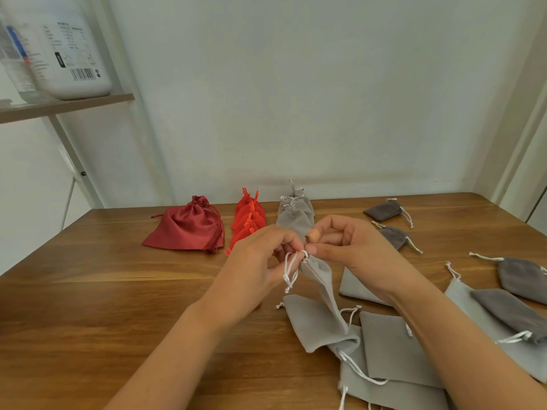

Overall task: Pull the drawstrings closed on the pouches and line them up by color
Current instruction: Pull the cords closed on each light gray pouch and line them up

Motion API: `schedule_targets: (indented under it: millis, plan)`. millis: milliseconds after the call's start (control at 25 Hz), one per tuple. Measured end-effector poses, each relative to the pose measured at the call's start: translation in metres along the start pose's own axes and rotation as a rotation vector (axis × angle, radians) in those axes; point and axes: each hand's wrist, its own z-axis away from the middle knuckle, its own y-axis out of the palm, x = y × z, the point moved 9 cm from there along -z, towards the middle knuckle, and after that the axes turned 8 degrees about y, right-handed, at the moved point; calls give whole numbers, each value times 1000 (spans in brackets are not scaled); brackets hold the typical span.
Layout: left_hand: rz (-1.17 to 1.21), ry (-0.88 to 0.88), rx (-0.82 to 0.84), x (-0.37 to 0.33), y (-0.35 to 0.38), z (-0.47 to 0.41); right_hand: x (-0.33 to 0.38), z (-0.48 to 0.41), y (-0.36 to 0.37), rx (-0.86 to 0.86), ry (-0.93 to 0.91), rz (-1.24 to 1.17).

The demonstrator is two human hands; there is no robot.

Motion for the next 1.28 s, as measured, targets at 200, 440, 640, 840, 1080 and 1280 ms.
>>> schedule_targets:
  millis: [200, 440, 640, 840, 1080, 1280]
  plan:
    - [-14, 37, 1, -1, 1, 0, 1, 2, -3, 48, 49, 67]
    - [83, -49, -11, 6, 2, 1, 6, 5, -2, 32, 35, 111]
    - [248, -234, 13, 23, 9, 7, 13, 6, -1, 13, -58, 281]
    - [114, -284, 102, 25, 12, 7, 4, 3, 4, -11, -53, 504]
    - [40, -249, 179, 14, 18, 5, 15, 5, -10, -178, -85, 664]
    - [128, -300, 46, 20, 11, 8, 3, 0, -3, -115, -14, 655]
